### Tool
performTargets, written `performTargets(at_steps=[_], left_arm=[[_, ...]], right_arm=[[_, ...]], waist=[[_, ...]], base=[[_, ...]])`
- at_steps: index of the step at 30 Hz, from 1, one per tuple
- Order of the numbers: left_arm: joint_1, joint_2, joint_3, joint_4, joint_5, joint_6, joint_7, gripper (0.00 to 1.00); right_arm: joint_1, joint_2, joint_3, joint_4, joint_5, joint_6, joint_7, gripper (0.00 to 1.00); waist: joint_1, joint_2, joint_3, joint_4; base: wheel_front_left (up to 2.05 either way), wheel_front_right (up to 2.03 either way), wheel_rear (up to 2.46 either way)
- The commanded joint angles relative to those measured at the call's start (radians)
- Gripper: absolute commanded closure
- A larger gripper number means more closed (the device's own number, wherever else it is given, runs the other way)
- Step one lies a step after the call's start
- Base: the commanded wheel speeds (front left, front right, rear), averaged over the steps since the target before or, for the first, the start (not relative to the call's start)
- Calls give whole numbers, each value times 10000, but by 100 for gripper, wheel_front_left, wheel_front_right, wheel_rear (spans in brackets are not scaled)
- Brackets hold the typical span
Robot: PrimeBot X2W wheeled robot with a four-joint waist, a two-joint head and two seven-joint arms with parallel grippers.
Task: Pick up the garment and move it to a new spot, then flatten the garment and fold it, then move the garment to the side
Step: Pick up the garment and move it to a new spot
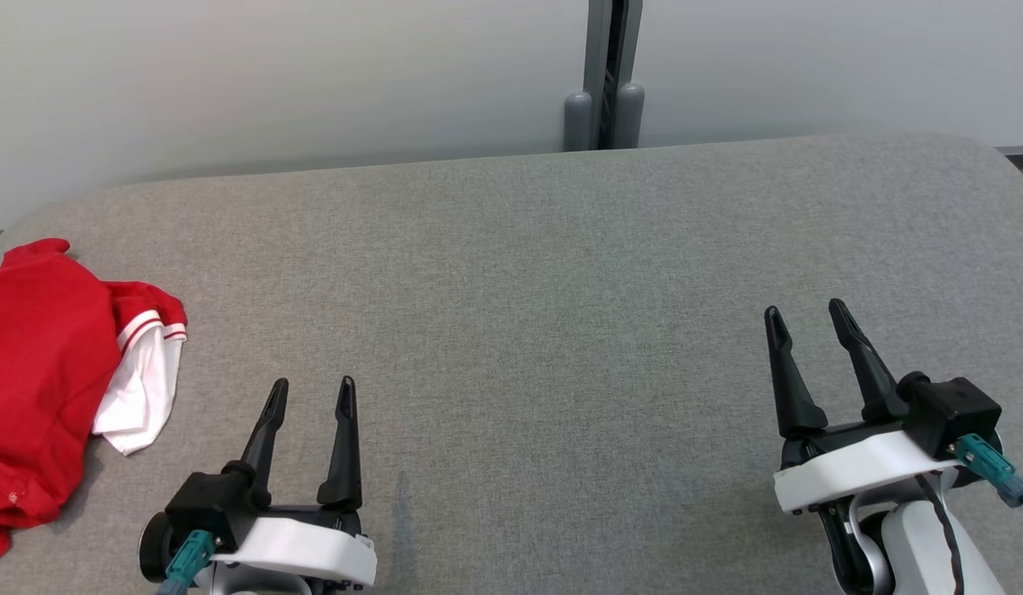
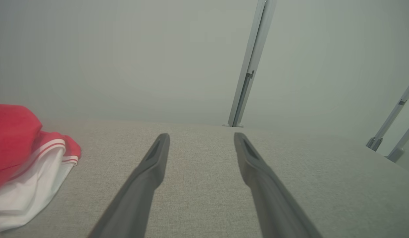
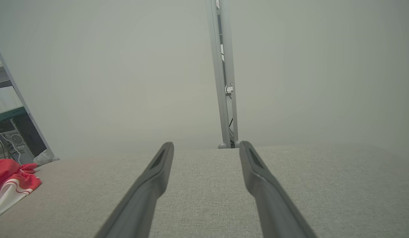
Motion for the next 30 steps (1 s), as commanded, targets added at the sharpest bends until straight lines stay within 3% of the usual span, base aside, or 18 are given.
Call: performTargets(at_steps=[1, 12, 30], left_arm=[[-56, 45, 24, 15, -2, 20, -34, 0], [87, 47, 243, 60, -77, 100, -35, 0], [846, 44, 908, -129, 129, -10, -35, 0]], right_arm=[[-43, -70, -43, 34, -42, 15, -22, 0], [74, -69, 21, 16, -32, 15, -22, 0], [559, -66, 737, 151, 471, 15, -22, 0]], waist=[[0, 0, -12, 19], [0, 0, -79, 714], [0, 0, -774, 3327]], base=[[0, 0, 0], [0, 0, 0], [0, 0, 0]])
